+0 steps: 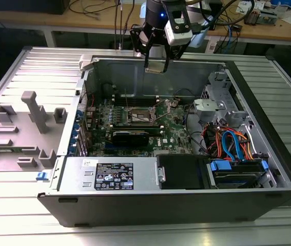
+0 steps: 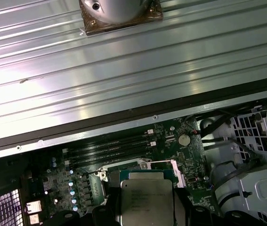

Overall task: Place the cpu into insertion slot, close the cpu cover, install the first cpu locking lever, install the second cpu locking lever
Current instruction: 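Place the cpu into insertion slot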

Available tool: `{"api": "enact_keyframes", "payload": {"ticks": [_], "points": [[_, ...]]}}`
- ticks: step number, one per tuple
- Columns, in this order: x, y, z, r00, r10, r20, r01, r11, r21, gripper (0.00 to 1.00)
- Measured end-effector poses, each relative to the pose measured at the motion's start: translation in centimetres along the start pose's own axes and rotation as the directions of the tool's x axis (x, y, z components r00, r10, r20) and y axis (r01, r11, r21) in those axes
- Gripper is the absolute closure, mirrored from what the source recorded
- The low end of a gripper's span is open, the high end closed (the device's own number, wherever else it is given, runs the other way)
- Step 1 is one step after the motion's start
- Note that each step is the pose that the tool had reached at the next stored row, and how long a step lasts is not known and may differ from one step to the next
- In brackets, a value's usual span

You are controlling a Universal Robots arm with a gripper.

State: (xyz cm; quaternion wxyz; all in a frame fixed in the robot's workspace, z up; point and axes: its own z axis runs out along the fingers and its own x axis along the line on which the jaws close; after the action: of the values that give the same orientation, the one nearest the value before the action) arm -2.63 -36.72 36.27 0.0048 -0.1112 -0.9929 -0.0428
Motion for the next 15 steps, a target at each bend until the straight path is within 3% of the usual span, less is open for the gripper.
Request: {"api": "enact_keyframes", "payload": {"ticks": [11,15], "points": [[0.00,0.00,0.00,1.0000,0.000,0.0000,0.000,1.0000,0.0000,0.46],[-0.04,-0.16,0.03,0.9994,0.034,0.0028,-0.034,0.9994,-0.0004,0.46]]}}
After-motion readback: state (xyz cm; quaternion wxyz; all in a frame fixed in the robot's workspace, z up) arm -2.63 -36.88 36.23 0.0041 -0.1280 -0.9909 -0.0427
